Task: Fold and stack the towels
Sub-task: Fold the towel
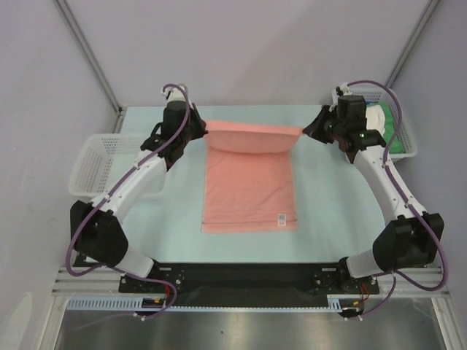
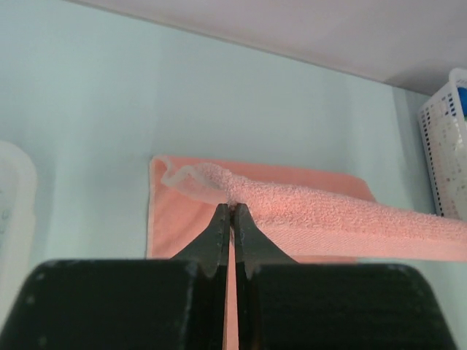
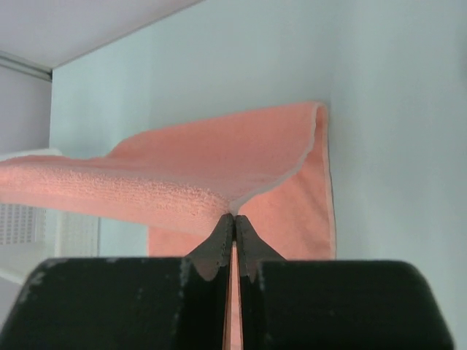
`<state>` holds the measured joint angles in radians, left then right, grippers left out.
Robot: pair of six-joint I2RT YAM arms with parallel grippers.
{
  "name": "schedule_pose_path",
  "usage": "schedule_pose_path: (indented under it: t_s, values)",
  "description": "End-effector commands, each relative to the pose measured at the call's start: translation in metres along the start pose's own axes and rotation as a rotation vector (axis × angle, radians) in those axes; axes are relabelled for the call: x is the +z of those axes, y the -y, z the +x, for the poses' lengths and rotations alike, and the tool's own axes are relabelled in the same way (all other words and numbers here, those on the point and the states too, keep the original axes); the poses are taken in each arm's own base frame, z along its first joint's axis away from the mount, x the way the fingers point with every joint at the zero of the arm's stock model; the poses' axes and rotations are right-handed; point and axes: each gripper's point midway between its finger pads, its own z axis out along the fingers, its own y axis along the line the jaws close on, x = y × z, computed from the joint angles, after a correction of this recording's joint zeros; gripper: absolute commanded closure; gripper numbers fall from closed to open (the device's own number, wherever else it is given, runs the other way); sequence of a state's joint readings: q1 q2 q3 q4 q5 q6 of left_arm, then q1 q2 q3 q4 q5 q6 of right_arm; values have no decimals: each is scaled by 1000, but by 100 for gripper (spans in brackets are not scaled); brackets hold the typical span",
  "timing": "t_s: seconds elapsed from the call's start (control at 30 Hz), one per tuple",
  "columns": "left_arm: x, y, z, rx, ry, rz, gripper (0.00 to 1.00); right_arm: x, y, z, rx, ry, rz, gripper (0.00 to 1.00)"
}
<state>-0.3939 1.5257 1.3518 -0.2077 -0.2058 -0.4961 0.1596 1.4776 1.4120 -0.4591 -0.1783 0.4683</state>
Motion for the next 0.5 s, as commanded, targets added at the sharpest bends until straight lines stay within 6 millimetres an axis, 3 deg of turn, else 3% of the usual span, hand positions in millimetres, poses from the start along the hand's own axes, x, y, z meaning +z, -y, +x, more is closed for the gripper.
schedule_pose_path:
  t_s: [0.0,0.03,0.07,0.13,0.2,0.23,0.47]
  values:
    - [-19,-23,11,-16,-4,-68,100,-18,18,26,4,-39,58,100]
    - [-22,-27,30,-7,-46,-73,100,-26,16,28,-1,-31,54,100]
    - [-31,-24,30,-13,-40,-58,100,-28,21,40,0,-50,65,100]
    - [-40,-27,53,6,-85,-66,100,-38,18,48,-8,-53,52,100]
    - [-53,-27,57,0,-82,-61,100,-42,22,65,-11,-90,64,100]
    - [-57,-30,70,6,-108,-61,100,-44,20,72,-23,-101,68,100]
    - [-86,-39,120,11,-212,-56,100,-57,24,119,-48,-179,89,100]
